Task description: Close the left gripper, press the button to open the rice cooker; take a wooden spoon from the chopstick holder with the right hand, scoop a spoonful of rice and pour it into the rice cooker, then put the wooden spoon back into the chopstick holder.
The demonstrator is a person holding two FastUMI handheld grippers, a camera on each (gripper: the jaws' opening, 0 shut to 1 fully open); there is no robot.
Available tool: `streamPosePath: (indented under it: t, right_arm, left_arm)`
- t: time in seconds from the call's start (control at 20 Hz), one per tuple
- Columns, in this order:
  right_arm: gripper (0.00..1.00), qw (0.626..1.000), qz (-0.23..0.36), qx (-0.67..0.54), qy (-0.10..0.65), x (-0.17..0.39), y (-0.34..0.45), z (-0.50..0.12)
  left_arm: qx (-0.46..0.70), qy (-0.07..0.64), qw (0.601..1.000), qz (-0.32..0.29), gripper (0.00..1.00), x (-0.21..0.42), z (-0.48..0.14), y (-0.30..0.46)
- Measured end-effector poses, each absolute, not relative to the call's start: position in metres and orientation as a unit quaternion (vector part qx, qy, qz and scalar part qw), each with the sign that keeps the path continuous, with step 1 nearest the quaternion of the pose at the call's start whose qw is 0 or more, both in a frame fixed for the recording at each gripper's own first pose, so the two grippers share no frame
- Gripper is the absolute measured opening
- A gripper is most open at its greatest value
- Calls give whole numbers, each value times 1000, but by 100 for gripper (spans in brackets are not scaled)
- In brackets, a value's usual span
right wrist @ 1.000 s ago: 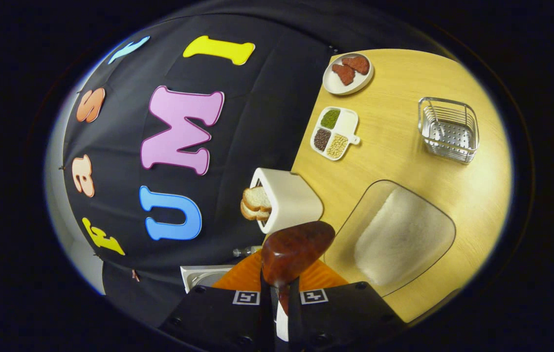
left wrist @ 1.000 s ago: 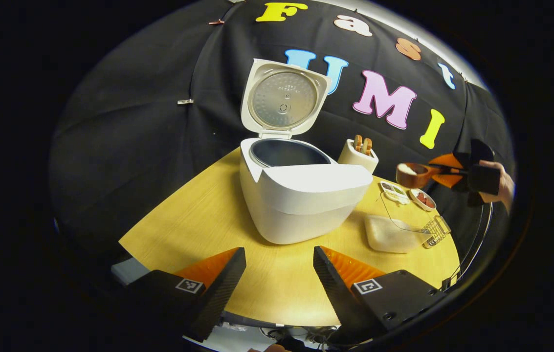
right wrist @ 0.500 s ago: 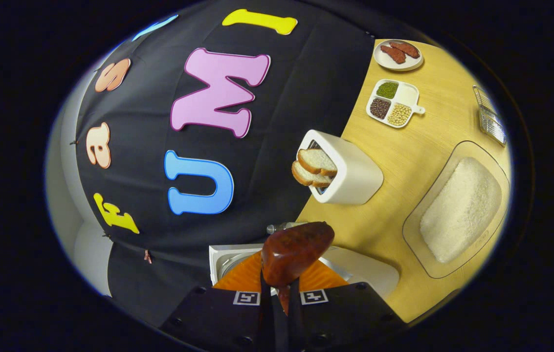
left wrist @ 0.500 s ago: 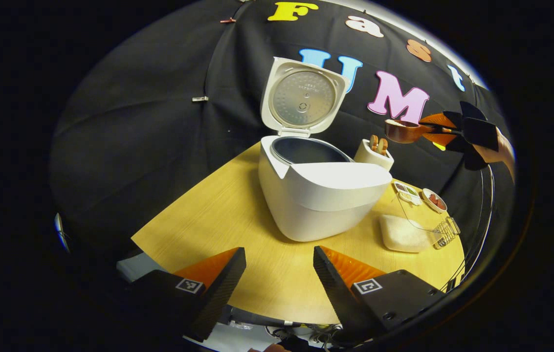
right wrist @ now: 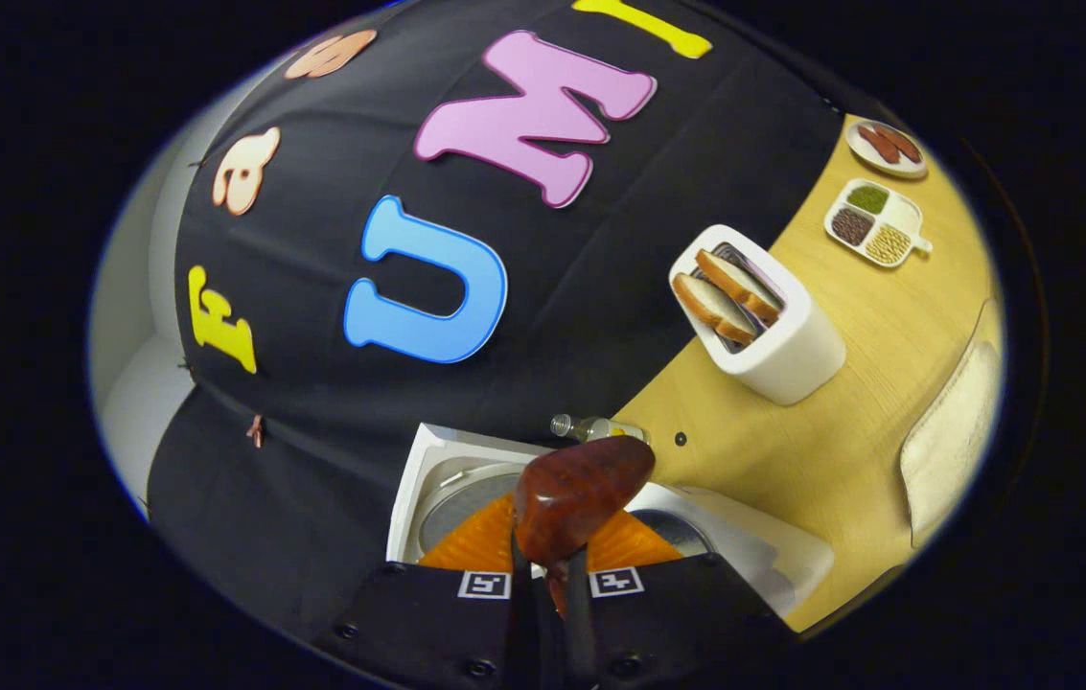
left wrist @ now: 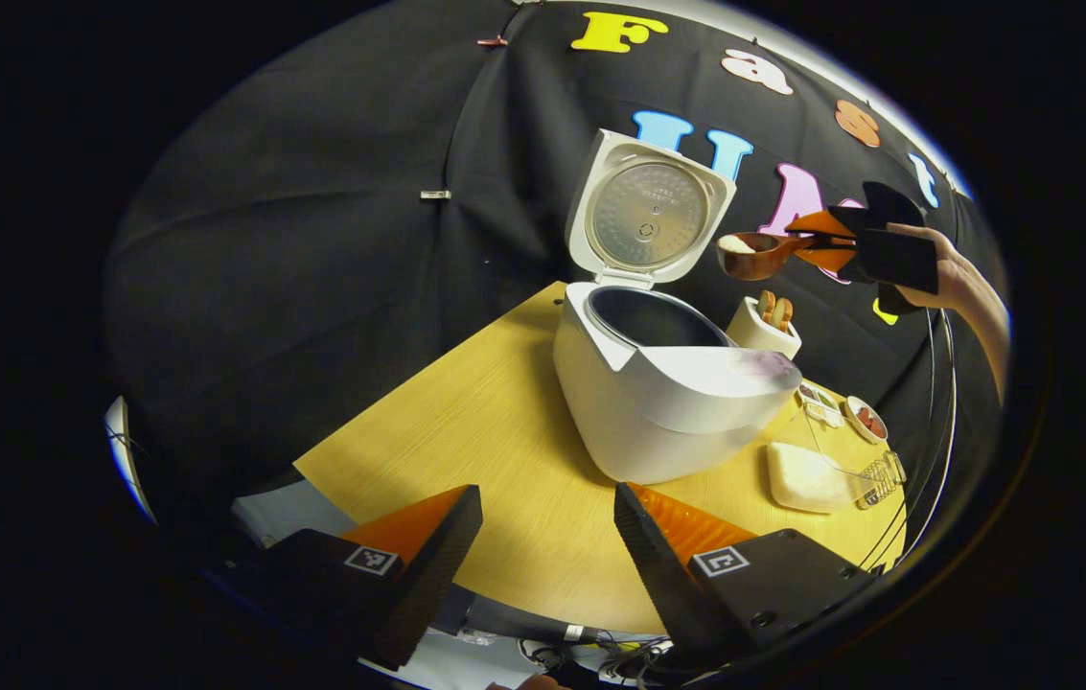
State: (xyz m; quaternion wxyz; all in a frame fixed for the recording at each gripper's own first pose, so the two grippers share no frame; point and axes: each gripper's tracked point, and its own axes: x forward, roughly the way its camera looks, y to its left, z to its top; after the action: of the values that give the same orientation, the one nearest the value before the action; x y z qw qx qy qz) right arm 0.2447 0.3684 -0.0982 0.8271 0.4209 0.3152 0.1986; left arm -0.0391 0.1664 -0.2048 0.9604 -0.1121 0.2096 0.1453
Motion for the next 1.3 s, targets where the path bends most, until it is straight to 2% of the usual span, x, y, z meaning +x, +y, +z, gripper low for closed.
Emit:
streamPosePath:
  t: [0.1,0.15,0.4,0.5,0.65,0.8,1.2,1.3]
  right_arm:
    - [15,851,216,375,296,248,385,-107]
    - [15,859,221,363,285,248,392,-111]
    - [15,894,255,271,249,249,415,-135]
    - [15,902,275,237,232,244,421,-140]
    - [15,909,300,196,211,239,429,-144]
    - [15,915,328,136,192,231,433,-147]
    - [14,906,396,42,143,200,447,-147]
    - [14,903,410,6,131,193,447,-151]
  left_arm:
    - [-117,211,959,147,98,-42,-207,169]
    - [-122,212,958,148,96,-42,-210,169]
    - [-139,221,952,158,98,-44,-219,175]
    - [-137,223,952,160,96,-44,-219,178]
    - [-134,227,951,162,98,-41,-223,184]
    - [-138,228,950,164,96,-37,-223,188]
    - [-137,223,953,154,98,-24,-222,181]
    - [-137,224,953,152,96,-23,-224,179]
